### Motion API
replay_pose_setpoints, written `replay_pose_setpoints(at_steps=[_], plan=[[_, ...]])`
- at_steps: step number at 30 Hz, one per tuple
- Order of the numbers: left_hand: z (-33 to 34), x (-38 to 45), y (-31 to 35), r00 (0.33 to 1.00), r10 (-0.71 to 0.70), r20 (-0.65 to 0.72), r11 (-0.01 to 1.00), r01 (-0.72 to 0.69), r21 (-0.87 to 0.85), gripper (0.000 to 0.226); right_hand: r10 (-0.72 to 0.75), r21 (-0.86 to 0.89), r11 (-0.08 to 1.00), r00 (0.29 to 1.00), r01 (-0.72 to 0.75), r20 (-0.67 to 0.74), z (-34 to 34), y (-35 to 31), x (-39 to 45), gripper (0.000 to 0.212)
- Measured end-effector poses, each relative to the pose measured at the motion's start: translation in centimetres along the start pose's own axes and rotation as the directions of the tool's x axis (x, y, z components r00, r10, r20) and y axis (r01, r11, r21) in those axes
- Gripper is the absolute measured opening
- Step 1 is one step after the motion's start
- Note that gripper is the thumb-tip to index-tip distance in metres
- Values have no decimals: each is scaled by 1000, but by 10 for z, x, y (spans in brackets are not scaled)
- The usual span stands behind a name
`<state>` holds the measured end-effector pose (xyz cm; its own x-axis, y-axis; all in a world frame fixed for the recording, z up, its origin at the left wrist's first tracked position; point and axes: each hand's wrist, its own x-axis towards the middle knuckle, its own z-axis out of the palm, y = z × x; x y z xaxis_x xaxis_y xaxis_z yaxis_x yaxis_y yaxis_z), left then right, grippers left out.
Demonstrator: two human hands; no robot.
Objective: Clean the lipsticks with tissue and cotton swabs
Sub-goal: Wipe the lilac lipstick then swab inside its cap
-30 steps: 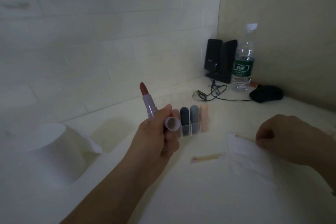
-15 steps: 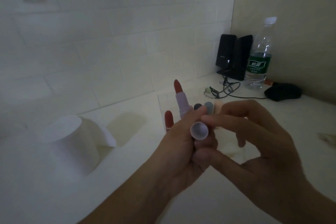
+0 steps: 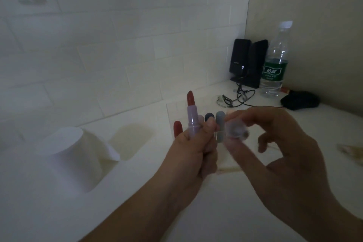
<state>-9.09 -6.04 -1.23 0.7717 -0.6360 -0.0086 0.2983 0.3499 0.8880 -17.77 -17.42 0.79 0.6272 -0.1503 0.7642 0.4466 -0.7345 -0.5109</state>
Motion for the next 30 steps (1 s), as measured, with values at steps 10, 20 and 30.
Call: replay_pose_setpoints(at_steps=[10,20,30], plan=[[0,5,-4,991,129,-38,992,-129,-8,41,439,401,785,881,-472,179,17,16,-1,34],[-1,5,0,971,235,35,971,-234,-44,38,475,508,743,878,-435,59,16,14,3,38],[-8,4,4,939,331,-93,942,-324,83,21,459,490,756,885,-434,76,14,10,3,38]])
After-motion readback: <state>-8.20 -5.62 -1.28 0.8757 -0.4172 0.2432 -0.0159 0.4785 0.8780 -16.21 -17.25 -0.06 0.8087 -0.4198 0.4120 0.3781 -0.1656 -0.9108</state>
